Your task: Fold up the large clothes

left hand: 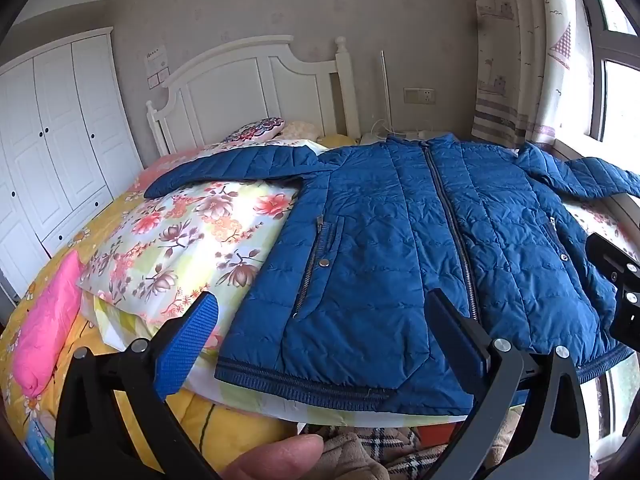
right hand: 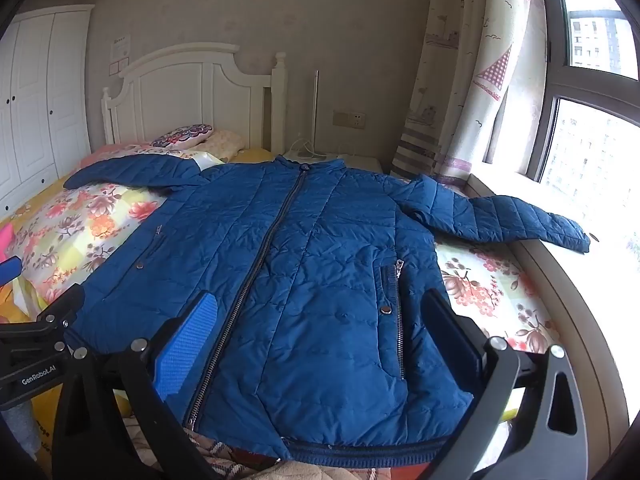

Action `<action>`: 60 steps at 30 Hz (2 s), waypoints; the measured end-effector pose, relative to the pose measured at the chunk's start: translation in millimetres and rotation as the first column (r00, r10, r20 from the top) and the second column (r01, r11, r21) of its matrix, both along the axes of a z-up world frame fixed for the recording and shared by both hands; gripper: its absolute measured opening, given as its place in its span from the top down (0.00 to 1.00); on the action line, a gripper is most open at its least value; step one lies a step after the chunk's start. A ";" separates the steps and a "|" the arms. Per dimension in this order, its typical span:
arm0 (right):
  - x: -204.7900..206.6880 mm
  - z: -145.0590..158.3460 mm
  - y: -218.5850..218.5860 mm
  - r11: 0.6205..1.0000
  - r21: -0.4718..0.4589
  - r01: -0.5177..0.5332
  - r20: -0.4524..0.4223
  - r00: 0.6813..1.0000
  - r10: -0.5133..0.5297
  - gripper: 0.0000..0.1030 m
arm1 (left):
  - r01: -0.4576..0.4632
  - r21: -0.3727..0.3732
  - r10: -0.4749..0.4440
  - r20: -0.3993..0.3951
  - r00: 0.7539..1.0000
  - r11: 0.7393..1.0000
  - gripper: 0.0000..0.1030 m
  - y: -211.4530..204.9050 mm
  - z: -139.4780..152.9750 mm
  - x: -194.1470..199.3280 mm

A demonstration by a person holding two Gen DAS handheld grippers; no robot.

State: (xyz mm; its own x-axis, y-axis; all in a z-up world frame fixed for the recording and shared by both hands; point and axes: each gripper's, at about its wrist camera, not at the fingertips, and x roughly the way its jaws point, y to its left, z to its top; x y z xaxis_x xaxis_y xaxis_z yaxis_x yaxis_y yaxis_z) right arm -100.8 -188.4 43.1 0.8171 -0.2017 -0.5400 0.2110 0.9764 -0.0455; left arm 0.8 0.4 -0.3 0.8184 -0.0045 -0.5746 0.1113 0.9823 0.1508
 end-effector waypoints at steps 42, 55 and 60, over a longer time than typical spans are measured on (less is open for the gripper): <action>1.1 -4.5 -0.3 1.000 0.022 -0.007 -0.008 1.000 0.007 0.02 | 0.001 -0.001 -0.001 -0.005 1.000 1.000 0.04 -0.7 -5.8 0.2; 1.4 -3.9 -0.7 1.000 0.024 -0.006 -0.008 1.000 0.007 0.02 | 0.001 0.000 -0.001 -0.006 1.000 1.000 0.04 -0.9 -5.5 0.4; 1.3 -4.5 -0.5 1.000 0.024 -0.007 -0.009 1.000 0.007 0.02 | 0.001 -0.001 -0.001 -0.007 1.000 1.000 0.04 -1.1 -6.4 0.4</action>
